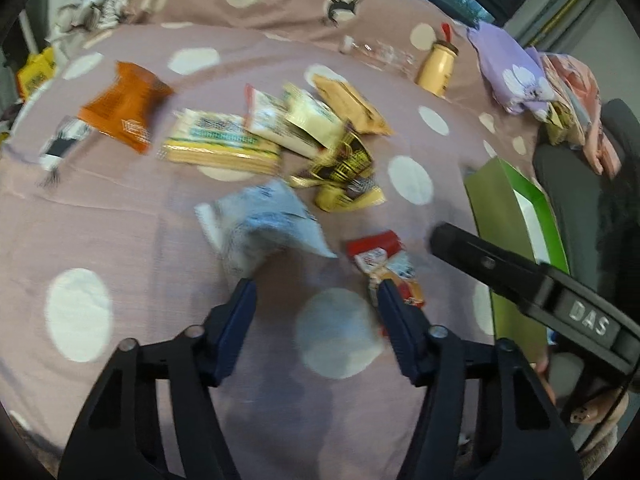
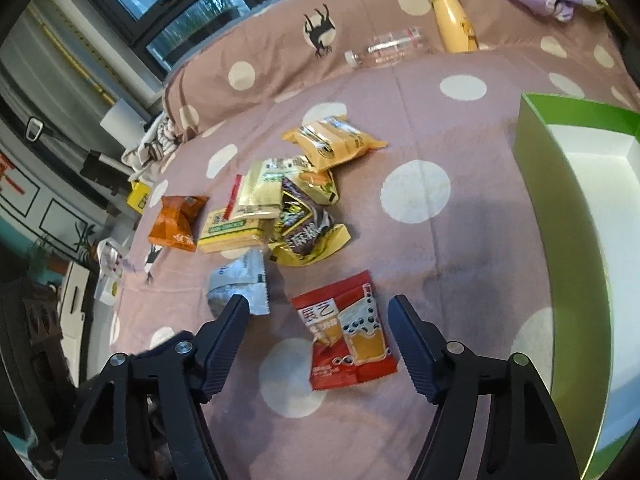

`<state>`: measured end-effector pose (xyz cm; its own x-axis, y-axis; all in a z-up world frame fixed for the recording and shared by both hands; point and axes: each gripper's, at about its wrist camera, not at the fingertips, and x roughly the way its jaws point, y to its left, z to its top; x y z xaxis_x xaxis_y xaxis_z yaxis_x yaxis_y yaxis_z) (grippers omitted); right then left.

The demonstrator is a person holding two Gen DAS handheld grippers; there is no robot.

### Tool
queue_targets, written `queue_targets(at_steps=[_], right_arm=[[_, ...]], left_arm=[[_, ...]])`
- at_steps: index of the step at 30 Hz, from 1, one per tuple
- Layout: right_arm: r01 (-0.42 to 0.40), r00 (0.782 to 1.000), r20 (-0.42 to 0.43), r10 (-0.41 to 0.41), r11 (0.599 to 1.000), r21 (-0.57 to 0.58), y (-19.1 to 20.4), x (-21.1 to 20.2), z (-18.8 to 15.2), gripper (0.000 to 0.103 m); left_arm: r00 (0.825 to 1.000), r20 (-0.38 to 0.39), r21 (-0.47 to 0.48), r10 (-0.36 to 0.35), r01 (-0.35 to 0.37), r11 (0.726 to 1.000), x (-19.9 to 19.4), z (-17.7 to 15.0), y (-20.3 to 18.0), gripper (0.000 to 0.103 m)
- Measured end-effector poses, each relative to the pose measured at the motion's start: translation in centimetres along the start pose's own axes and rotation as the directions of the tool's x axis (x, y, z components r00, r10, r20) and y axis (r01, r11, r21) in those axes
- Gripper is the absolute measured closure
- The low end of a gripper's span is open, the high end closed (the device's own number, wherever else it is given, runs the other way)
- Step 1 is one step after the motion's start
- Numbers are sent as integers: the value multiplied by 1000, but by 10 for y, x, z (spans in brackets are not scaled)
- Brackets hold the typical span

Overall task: Organize snacks
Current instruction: 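Grasp the red milk-tea packet with the right gripper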

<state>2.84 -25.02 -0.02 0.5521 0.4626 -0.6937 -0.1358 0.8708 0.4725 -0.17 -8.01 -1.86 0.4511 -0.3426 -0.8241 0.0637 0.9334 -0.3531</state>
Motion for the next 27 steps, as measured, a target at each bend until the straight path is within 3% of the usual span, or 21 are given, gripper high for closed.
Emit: queue_targets(at_steps=[8,17,19,27], right_arm=[[-46,994,-95,55,995,94,-32,34,-3,39],[-109,983,-133,127,985,134,-44,51,-7,44],[-99,985,-127,116,987,130,-44,51,-9,47],[-83,992,-84,95,988,131,-41,36,-9,52]], left_arm=[[993,-97,35,-63,67,997,38,1,-26,75],[990,-109,30,-91,94,995,55,7,-30,86],[992,-102,33,-77,81,996,55,6,-30,91],[997,-46,108,-63,68,992,43,5,-45,92]])
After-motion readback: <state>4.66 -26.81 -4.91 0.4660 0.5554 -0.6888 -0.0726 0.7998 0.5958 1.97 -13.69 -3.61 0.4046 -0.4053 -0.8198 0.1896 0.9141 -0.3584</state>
